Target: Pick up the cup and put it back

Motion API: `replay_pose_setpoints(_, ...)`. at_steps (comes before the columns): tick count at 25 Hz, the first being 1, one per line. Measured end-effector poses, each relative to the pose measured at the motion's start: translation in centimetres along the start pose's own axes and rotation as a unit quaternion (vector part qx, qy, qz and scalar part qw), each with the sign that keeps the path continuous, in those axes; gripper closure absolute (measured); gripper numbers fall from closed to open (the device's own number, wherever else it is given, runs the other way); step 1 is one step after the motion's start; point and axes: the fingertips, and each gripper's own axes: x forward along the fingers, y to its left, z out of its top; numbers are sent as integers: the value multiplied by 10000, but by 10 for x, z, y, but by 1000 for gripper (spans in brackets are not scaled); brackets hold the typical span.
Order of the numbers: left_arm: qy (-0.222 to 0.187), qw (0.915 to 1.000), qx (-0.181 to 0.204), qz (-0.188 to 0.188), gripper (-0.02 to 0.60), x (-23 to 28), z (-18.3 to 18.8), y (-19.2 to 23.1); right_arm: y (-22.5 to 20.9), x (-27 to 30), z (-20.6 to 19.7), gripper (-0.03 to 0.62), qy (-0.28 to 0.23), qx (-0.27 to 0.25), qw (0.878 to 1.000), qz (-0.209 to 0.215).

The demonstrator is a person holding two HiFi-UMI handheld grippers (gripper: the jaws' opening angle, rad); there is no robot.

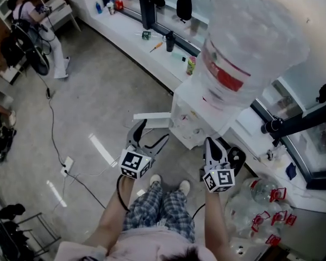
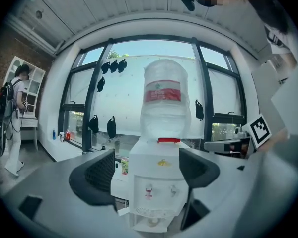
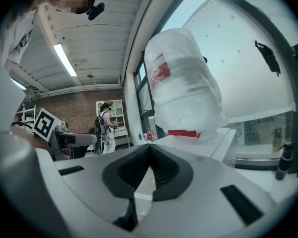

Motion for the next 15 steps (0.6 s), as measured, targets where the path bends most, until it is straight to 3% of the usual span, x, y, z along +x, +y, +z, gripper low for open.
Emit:
replay_pose_setpoints(7,-80,10000,-38,-40,193,36,-59,-5,-22,5,-57,577,62,-248,9996,98)
replay_pose_setpoints(15,90,9998,144,-90,193,62,-179,-15,-46,5,-162,577,53,-125,9995,271)
